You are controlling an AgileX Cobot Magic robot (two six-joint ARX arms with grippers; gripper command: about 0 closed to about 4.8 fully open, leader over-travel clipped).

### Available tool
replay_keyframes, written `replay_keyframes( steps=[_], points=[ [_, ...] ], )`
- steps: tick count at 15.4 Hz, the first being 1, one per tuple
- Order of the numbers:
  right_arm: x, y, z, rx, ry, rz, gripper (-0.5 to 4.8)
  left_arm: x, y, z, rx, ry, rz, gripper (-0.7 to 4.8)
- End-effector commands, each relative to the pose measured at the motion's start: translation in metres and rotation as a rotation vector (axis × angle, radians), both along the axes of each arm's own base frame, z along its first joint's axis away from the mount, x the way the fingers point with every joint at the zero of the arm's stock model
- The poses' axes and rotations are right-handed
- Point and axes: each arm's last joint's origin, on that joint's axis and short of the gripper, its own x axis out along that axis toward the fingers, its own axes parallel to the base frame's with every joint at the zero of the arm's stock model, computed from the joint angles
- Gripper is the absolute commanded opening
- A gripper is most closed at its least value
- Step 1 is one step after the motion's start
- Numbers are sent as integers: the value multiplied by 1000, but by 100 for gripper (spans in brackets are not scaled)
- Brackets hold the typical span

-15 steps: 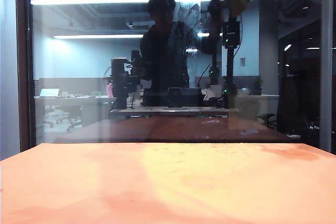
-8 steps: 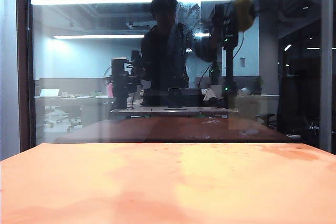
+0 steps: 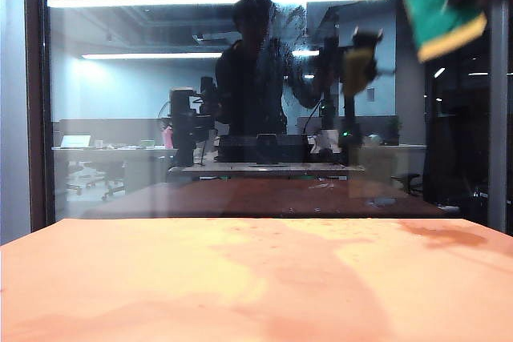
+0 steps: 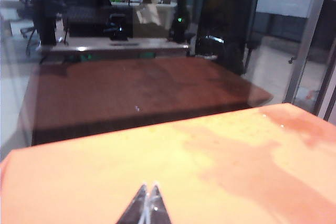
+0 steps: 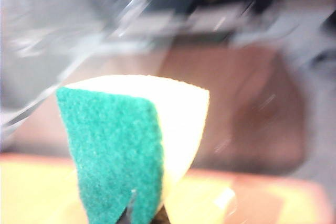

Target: Pick up the sponge from the table, wipe the water off the glass, and finally place the sponge back on the table.

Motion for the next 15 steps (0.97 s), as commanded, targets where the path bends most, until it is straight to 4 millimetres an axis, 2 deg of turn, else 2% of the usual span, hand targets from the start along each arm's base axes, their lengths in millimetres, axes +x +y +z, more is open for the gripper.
replay_keyframes(
  steps=[1, 2, 5, 10, 15],
  points=[
    [-7, 16, -23, 52, -21, 71, -6, -1, 0, 6, 4, -54, -1, -6],
    [-13, 25, -37, 68, 5, 112, -6, -1, 0, 6, 4, -54, -1, -6],
    [-21, 38, -61, 62, 66, 179, -6, -1, 0, 6, 4, -53, -2, -6],
    [-13, 66, -86, 123, 153, 349, -6, -1, 0, 6, 4, -54, -2, -6],
    [-9, 95, -121, 135, 310, 440, -6, -1, 0, 6, 4, -53, -2, -6]
  ],
)
